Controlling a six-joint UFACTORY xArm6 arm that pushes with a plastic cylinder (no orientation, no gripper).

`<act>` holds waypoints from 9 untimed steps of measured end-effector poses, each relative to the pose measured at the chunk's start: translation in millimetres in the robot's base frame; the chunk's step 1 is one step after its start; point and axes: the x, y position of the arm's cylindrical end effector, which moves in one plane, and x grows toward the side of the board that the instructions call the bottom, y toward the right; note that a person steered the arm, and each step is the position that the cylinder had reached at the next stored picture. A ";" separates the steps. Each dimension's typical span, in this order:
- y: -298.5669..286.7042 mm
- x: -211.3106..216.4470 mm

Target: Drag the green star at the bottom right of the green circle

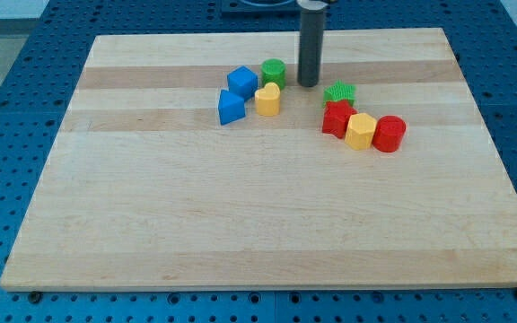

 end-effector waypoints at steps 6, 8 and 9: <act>66.0 70.5; 37.1 70.4; 36.3 68.6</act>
